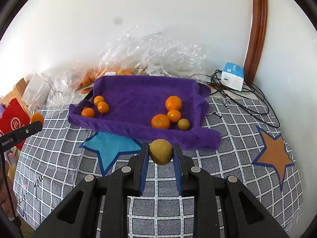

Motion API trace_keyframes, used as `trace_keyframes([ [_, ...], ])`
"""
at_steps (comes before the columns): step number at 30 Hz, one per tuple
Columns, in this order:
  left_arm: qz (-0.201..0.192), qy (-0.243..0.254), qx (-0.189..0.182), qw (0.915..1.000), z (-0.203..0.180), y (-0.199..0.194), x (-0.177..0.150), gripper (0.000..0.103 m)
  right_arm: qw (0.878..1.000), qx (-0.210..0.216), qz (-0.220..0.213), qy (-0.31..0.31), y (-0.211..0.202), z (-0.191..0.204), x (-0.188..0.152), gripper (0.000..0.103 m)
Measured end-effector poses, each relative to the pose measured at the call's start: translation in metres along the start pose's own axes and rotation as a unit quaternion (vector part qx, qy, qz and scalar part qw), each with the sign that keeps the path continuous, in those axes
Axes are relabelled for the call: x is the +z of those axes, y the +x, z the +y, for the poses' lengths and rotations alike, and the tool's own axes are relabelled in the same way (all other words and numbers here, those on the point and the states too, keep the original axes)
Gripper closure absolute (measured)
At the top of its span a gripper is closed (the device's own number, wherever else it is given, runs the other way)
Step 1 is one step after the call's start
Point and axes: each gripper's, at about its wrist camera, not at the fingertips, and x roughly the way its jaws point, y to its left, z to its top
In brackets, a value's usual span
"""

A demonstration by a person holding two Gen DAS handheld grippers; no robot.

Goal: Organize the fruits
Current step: 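Lift both fruits and carry them onto the purple towel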

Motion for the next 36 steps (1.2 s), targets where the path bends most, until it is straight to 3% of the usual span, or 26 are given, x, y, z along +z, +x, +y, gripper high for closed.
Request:
trace_keyframes([
  [22, -0.006, 0.022, -0.019, 0.9996, -0.027, 0.047, 0.059, 0.072, 1.0, 0.002, 0.0, 0.031, 0.041, -0.028, 0.052, 0.079],
  [36, 0.003, 0.029, -0.028, 0.9992, -0.033, 0.09, 0.078, 0.072, 0.999, -0.013, 0.016, 0.043, 0.09, -0.043, 0.07, 0.079],
])
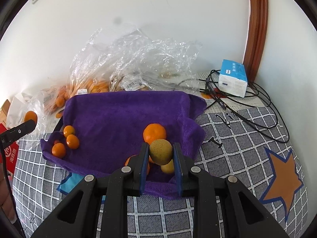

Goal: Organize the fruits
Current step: 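Lift both fruits and carry them onto the purple towel, then lower both fruits into the towel and open both grippers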

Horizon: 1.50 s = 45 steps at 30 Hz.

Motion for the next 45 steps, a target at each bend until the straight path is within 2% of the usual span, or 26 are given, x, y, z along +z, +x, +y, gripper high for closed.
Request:
trace_keyframes([
  [9, 0.017, -0.006, -0.004, 0.9998, 0.008, 0.033, 0.007, 0.072, 1.0, -0.007, 0.019, 0.002, 0.032, 0.002, 0.004, 0.079],
  [15, 0.025, -0.031, 0.014, 0.9991, 0.028, 0.05, 0.007, 0.072, 1.0, -0.017, 0.02, 0.01, 0.044, -0.005, 0.007, 0.079],
  [17, 0.031, -0.035, 0.009, 0.9989, 0.03, 0.056, 0.006, 0.072, 1.0, -0.015, 0.024, 0.012, 0.049, -0.007, 0.008, 0.079],
  [24, 0.048, -0.014, -0.002, 0.9987, 0.015, 0.074, -0.003, 0.072, 0.999, -0.007, 0.04, -0.012, 0.068, 0.002, 0.0, 0.079],
  [33, 0.07, -0.003, 0.009, 0.9975, 0.008, 0.089, -0.013, 0.072, 0.999, -0.018, 0.026, -0.015, 0.077, -0.003, 0.003, 0.079],
  [40, 0.072, -0.008, 0.011, 0.9973, 0.012, 0.088, -0.015, 0.072, 0.999, -0.005, 0.031, -0.016, 0.078, -0.002, -0.001, 0.066],
  [42, 0.073, -0.009, 0.012, 0.9972, 0.012, 0.088, -0.015, 0.072, 0.999, -0.002, 0.038, -0.022, 0.079, 0.001, -0.001, 0.055],
  [45, 0.078, -0.009, 0.01, 0.9968, 0.013, 0.086, -0.016, 0.07, 0.999, -0.009, 0.045, -0.03, 0.08, 0.004, -0.004, 0.053],
])
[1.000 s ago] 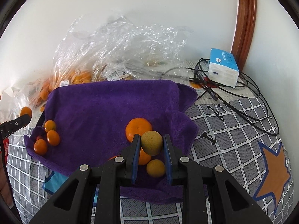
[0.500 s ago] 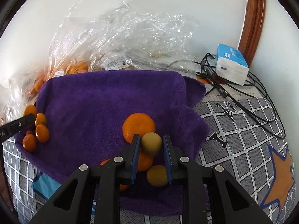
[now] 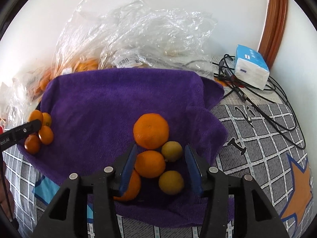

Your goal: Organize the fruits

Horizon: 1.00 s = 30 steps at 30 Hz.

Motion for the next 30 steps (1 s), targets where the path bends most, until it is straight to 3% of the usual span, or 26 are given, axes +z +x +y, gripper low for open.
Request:
trace_keyframes([
  [4, -0.007, 0.002, 0.001, 1.0, 0.0, -0.013, -0.002, 0.05, 1.0, 0.003, -0.005, 0.003, -0.009, 0.001, -0.002, 0.049],
  [12, -0.032, 0.012, 0.008, 0.9994, -0.008, -0.06, -0.011, 0.043, 0.999, 0.003, -0.044, 0.013, -0.057, 0.001, -0.005, 0.033],
  [21, -0.076, 0.015, 0.032, 0.9965, -0.021, -0.139, -0.044, 0.042, 0.998, 0.011, -0.057, 0.03, -0.129, -0.011, -0.022, 0.033],
  [26, -0.096, 0.02, 0.022, 0.995, -0.029, -0.175, -0.066, 0.031, 0.997, 0.016, -0.061, 0.037, -0.164, -0.017, -0.04, 0.033],
  [28, -0.103, 0.021, 0.025, 0.9942, -0.032, -0.188, -0.075, 0.026, 0.997, 0.013, -0.07, 0.042, -0.18, -0.021, -0.048, 0.026],
  [30, -0.11, 0.025, 0.026, 0.9933, -0.037, -0.201, -0.083, 0.024, 0.995, 0.009, -0.085, 0.044, -0.194, -0.023, -0.056, 0.012],
])
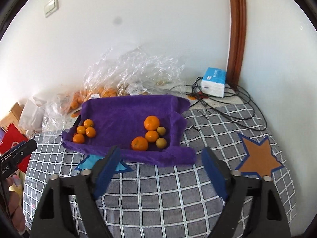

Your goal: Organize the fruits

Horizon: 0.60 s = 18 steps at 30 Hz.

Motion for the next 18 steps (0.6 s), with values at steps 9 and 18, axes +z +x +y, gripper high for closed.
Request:
trace_keyframes([
  [9, -0.036, 0.027, 0.012, 0.9989, -0.028, -0.048, -0.027, 0.011, 0.999, -0.021, -0.032, -0.023, -0.05, -0.003, -0.03, 0.0],
  [18, -0.043, 0.032, 0.018, 0.9984, -0.038, -0.067, -0.053, 0.009, 0.998, -0.048, -0.041, -0.029, -0.074, -0.009, -0.056, 0.0],
])
